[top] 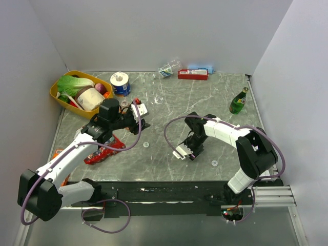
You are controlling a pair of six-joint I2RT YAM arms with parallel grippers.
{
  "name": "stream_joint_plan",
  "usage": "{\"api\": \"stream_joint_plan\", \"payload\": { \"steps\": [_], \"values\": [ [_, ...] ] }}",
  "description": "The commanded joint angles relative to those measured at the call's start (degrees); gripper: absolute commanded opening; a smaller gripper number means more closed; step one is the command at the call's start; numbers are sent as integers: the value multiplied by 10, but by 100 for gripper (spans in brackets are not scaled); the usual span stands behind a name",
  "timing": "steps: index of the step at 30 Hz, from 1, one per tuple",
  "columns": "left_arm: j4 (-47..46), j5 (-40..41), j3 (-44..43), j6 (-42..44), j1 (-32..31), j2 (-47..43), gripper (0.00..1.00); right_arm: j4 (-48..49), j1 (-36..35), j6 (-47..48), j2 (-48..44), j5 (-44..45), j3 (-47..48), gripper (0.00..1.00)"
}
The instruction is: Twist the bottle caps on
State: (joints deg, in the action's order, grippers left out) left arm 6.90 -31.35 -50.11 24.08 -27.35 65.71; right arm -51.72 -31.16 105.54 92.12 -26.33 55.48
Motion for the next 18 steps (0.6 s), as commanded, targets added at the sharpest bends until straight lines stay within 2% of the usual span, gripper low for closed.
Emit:
{"api": "stream_joint_plan", "payload": {
  "steps": [1,18],
  "values": [
    [-20,-3,1,-11,-2,-9,1,-4,-4,8,-4,2,2,54],
    [-23,0,5,-18,-1,-9,1,10,-9,6,7,9,-14,50]
  ]
}}
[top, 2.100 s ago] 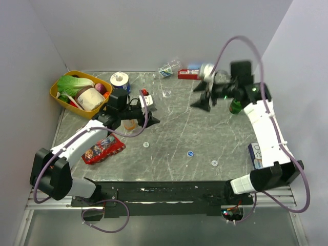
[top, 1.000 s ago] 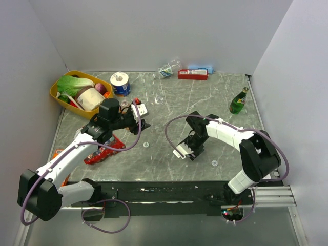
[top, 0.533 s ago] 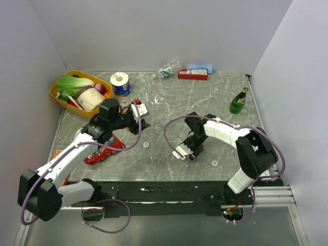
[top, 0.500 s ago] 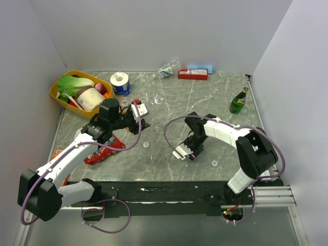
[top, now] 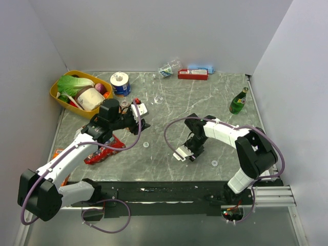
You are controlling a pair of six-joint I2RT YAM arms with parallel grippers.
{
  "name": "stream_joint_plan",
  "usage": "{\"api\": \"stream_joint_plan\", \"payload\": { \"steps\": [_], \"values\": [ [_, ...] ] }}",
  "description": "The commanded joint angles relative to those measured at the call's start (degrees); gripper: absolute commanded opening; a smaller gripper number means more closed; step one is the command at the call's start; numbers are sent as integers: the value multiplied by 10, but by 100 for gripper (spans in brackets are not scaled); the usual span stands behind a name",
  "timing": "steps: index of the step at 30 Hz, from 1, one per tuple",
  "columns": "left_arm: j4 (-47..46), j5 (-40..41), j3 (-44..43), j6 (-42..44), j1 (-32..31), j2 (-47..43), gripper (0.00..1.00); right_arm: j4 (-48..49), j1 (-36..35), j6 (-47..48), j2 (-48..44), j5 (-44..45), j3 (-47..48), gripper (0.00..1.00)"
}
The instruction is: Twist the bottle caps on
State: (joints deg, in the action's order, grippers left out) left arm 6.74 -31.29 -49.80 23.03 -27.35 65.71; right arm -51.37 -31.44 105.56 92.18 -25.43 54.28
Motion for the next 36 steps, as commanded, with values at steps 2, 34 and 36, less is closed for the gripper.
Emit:
{"api": "stream_joint_plan", "payload": {
  "steps": [2,34,36],
  "values": [
    [-22,-1,3,-7,-1,-8,1,10,-7,2,9,-1,-2,48],
    [27,-101,23,238,-10,40,1,-141,24,-161,-181,-200,325,18],
    [18,-112,23,256,-13,49,1,-139,16,-149,-194,-206,333,18]
  ]
}}
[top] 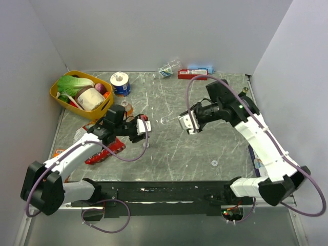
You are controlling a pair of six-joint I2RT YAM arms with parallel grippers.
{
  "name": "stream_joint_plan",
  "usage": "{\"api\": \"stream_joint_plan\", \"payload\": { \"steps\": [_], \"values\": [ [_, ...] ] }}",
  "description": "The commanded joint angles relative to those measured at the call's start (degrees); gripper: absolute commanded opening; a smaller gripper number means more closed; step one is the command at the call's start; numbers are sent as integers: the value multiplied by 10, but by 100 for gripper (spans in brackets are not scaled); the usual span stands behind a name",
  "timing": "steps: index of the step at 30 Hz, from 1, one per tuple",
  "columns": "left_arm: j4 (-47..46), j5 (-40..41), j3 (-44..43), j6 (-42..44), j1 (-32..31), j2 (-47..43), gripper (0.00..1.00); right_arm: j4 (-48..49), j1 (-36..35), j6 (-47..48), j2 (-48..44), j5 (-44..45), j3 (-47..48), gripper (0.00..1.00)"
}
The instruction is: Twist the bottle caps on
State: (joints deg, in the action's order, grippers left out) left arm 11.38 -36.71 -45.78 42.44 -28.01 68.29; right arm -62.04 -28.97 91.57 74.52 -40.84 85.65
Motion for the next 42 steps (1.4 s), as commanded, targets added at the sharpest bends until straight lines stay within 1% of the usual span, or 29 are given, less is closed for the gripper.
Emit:
{"api": "stream_joint_plan", "payload": {
  "steps": [1,6,9,19,27,32,34,38,41,42],
  "values": [
    [-45,-61,-14,62,-10,32,1,-33,-13,9,-21,-57,21,18],
    [-62,-86,-18,47,-15,48,1,-38,-49,53,-29,-51,19,17],
    [-87,-93,-7,41,-20,44,1,-15,-59,31,-24,-52,22,17],
    [-79,-109,-12,55,-21,54,1,40,-83,7,0,-47,29,18],
    [-81,-105,-12,65,-23,56,1,36,-84,14,21,-42,41,18],
    [-99,-96,-10,67,-23,54,1,-4,-84,21,45,-38,69,19],
    [-109,-90,-4,56,-23,53,1,-7,-84,13,48,-37,73,19],
    [-164,-84,10,20,-23,47,1,-6,-84,-15,60,-31,74,19],
    [-202,-72,30,-21,-22,39,1,-1,-83,-71,78,-25,93,18],
    [-216,-68,32,-31,-23,37,1,-3,-82,-105,84,-23,99,18]
  ]
}}
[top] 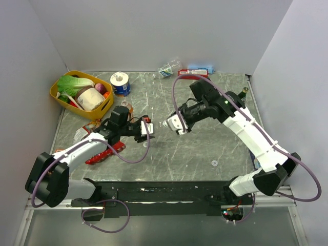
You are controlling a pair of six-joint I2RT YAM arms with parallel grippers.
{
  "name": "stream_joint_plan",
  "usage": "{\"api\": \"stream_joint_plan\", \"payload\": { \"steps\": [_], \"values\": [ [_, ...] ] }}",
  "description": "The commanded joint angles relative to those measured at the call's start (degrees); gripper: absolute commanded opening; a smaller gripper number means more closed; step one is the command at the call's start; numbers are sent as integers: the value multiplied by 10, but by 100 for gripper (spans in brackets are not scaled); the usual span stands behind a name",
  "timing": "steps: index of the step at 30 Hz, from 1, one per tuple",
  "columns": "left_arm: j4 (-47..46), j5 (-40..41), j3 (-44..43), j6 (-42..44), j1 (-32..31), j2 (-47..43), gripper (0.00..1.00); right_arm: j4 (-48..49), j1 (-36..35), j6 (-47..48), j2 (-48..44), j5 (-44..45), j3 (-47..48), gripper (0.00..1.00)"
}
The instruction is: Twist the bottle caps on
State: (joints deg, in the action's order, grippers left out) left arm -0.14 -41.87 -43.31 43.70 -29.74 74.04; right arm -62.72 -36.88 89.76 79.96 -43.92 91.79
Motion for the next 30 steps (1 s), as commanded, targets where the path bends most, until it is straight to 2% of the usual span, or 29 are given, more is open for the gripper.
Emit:
{"api": "stream_joint_plan", "payload": {
  "steps": [1,5,9,14,19,25,30],
  "values": [
    [-108,-9,9,-52,-6,-23,1,7,-4,-108,36,9,44,18],
    [-176,34,35,-133,-7,-31,1,15,-2,-256,71,7,84,18],
    [-242,125,59,-181,-20,-33,1,13,-1,-346,99,18,110,17],
    [-327,188,87,-231,-25,-28,1,1,3,-449,144,45,158,16],
    [-351,252,92,-237,-43,-27,1,-40,7,-512,192,71,217,14],
    [-352,330,75,-297,-57,-14,1,-76,7,-628,241,102,283,13],
    [-367,329,74,-340,-62,-4,1,-116,12,-681,286,88,341,13]
  ]
}}
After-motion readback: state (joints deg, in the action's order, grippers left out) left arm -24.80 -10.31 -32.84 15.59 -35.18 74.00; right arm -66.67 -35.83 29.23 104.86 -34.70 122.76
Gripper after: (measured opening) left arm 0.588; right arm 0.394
